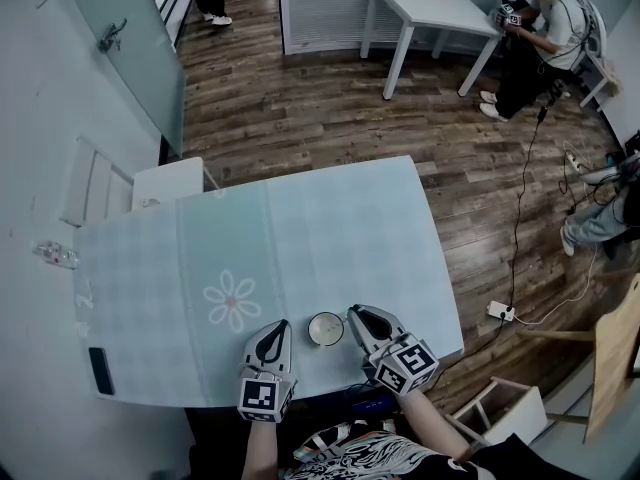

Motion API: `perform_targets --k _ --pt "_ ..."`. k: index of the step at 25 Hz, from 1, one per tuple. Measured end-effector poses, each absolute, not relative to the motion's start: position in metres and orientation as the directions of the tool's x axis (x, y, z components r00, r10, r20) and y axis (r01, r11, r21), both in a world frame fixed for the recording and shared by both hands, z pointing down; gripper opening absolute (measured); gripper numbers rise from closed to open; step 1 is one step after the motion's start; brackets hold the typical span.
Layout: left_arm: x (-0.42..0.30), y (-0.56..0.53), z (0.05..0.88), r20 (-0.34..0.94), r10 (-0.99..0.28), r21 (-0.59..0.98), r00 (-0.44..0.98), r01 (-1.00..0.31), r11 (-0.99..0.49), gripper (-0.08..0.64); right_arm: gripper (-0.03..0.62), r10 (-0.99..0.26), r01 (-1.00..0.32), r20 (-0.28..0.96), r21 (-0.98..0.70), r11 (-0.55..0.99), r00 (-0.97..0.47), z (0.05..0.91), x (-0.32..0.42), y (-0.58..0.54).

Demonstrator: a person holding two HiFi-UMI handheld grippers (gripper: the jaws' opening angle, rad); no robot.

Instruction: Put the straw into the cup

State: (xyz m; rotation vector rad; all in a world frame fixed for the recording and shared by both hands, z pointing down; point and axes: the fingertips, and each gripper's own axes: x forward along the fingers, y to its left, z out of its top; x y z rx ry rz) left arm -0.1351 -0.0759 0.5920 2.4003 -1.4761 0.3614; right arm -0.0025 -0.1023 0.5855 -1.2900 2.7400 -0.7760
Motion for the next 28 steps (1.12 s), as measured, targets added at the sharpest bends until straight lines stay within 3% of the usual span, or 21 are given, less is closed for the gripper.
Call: perform_targets --k 19,28 --pt "-0.127 -0.089 0.599 0.376 -0.806 0.119 0.457 -0.886 -0.447 0.012 0.017 -0.726 -0.722 0.199 -0.441 0.534 -0.658 0.589 -0.007 -0.109" --pt "-0.123 -0.093 0.6 0.375 -0.805 0.122 0.46 -0.885 -0.449 0.012 0.085 -0.685 -0.698 0.215 -0.425 0.576 -0.696 0.59 -0.018 -0.106"
